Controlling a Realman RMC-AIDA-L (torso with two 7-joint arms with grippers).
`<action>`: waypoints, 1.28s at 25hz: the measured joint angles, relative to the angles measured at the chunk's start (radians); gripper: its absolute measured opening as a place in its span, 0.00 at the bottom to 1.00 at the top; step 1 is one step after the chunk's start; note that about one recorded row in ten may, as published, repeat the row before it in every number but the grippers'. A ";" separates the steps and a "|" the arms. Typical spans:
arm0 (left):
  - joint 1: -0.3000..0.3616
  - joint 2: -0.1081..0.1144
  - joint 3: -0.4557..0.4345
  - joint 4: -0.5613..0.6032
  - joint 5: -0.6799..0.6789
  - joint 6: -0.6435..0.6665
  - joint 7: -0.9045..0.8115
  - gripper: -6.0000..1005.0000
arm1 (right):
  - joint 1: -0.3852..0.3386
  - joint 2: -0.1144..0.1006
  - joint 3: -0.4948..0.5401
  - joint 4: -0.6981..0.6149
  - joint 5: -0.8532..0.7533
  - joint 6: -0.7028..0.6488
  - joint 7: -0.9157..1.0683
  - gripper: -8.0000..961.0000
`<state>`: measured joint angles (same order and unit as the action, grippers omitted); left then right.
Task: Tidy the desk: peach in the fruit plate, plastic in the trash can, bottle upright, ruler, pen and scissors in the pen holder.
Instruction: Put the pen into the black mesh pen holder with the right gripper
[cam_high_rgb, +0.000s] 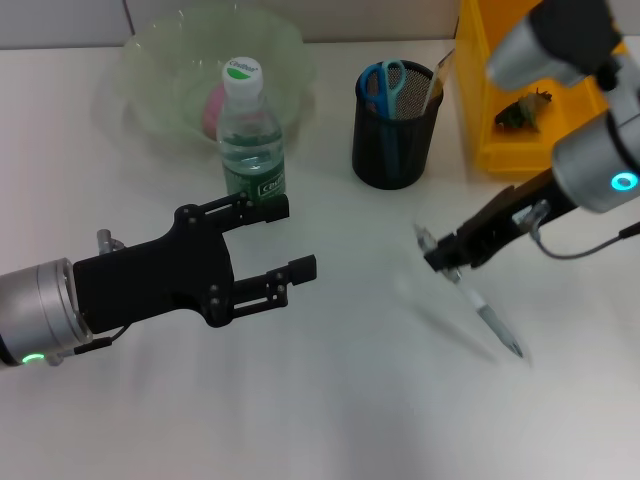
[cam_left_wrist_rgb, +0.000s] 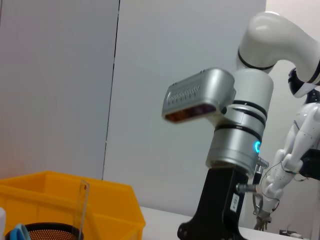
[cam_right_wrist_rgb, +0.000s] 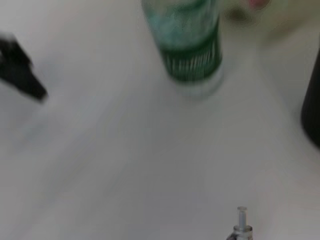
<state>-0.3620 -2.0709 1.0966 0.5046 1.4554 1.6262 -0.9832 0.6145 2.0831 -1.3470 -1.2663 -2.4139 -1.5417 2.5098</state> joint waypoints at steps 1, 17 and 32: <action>0.000 0.000 0.000 0.000 0.000 0.000 0.000 0.72 | -0.009 0.000 0.024 -0.008 0.017 0.000 -0.016 0.19; -0.002 0.000 -0.003 0.000 0.000 -0.005 0.004 0.72 | -0.084 -0.003 0.492 0.137 0.539 0.022 -0.521 0.19; -0.016 0.000 -0.003 0.000 0.000 -0.026 0.008 0.72 | 0.012 -0.002 0.560 0.357 0.725 0.233 -0.788 0.19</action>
<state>-0.3776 -2.0708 1.0937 0.5047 1.4555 1.6000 -0.9755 0.6267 2.0810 -0.7873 -0.9088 -1.6893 -1.3087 1.7215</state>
